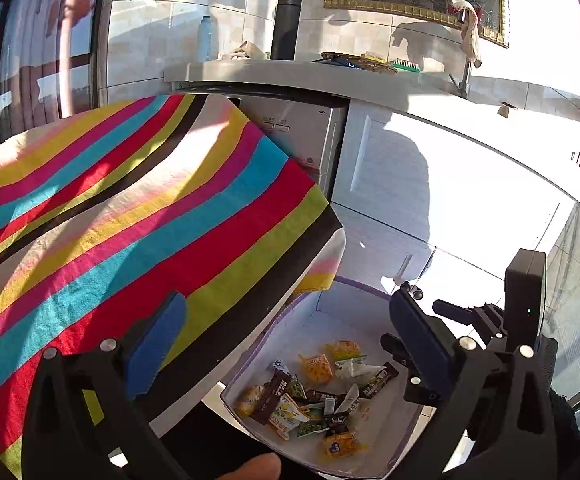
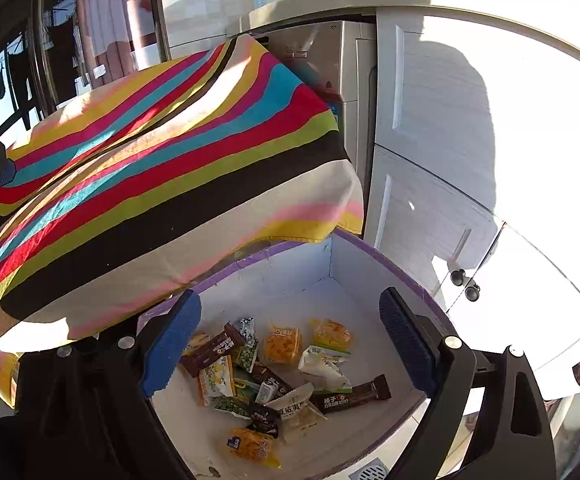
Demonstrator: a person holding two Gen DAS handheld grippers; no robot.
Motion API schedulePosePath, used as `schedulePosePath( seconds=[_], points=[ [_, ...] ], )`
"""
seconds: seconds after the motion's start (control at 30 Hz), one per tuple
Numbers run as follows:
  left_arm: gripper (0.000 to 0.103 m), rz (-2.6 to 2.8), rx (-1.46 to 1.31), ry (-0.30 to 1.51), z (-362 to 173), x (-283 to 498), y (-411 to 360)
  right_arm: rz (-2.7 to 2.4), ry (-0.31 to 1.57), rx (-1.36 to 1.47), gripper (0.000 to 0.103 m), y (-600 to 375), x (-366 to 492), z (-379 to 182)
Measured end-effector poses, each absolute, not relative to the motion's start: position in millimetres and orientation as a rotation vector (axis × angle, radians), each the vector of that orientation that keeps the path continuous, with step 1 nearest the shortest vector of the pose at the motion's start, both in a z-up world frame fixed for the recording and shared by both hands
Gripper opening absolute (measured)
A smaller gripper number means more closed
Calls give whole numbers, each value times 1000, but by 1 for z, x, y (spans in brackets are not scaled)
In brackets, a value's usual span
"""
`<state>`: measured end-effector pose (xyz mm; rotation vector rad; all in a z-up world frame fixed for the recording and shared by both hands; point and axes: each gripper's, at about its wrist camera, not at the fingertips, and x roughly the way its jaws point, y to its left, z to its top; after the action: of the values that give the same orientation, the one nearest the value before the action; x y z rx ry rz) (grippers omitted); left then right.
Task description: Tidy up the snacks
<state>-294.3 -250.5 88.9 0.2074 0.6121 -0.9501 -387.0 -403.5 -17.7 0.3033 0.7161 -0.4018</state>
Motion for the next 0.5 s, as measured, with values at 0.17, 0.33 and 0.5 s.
schedulePosePath(
  seconds=[0.17, 0.33, 0.5],
  points=[
    [101, -942, 299, 736, 50, -281, -269, -485, 877, 361, 88, -411, -376, -45],
    [101, -938, 456, 855, -9, -283, -287, -516, 937, 414, 88, -414, -374, -75],
    [101, -953, 514, 981, -54, -288, -293, -543, 998, 404, 88, -410, -370, -95]
  ],
)
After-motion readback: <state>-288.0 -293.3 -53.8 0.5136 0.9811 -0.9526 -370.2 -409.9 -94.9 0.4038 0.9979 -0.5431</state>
